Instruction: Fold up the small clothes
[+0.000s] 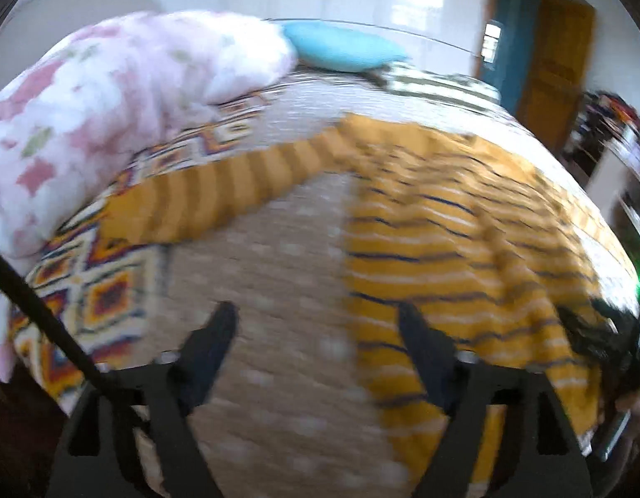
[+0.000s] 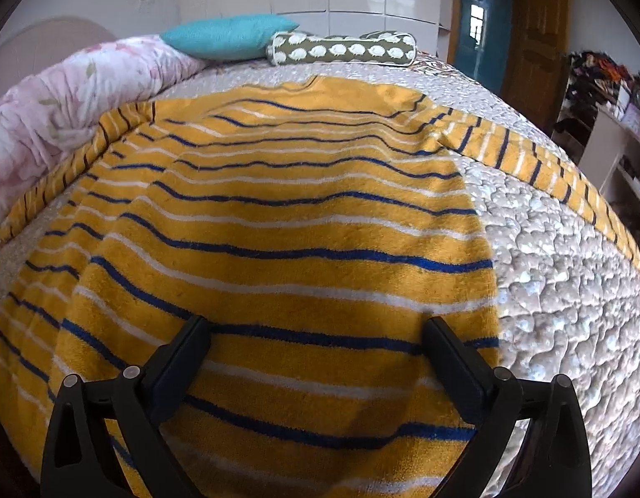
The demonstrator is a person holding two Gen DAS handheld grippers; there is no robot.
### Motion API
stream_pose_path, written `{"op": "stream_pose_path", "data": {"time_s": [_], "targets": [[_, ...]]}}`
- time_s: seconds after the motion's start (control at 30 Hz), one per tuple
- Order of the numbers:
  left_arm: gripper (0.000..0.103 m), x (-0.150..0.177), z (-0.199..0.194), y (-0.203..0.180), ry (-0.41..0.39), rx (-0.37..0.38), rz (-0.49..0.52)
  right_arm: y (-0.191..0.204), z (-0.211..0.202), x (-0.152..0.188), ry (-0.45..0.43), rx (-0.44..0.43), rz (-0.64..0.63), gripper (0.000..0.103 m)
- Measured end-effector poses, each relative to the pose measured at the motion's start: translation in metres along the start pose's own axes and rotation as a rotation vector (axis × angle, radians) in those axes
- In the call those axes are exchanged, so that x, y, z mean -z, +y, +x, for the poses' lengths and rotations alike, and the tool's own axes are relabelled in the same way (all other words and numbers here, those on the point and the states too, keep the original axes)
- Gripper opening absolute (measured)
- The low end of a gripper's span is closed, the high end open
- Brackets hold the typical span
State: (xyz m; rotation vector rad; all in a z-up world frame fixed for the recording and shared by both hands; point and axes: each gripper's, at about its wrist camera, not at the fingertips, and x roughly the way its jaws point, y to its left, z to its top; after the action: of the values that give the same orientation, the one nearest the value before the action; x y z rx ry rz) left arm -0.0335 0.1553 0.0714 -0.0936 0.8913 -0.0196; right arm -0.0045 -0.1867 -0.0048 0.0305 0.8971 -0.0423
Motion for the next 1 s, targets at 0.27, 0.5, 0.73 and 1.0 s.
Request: {"op": "stream_pose_path", "data": {"time_s": [0.27, 0.5, 0.73, 1.0], "targets": [[0.085, -0.031, 0.046, 0.131, 0.050, 0.009, -0.356, -0.003, -0.006, 0.007, -0.042, -0.020, 0.033, 0.103], [0.085, -0.028, 0.085, 0.201, -0.008, 0.081, -0.658, 0.000, -0.007, 0.008, -0.048, -0.020, 0.035, 0.103], [0.004, -0.076, 0.092, 0.200, 0.009, -0.083, -0.513, 0.004, -0.006, 0.007, -0.047, 0.002, 0.027, 0.103], [0.005, -0.180, 0.004, 0.207, -0.214, -0.372, -0.357, 0.003, -0.005, 0.007, -0.052, 0.004, 0.027, 0.103]]}}
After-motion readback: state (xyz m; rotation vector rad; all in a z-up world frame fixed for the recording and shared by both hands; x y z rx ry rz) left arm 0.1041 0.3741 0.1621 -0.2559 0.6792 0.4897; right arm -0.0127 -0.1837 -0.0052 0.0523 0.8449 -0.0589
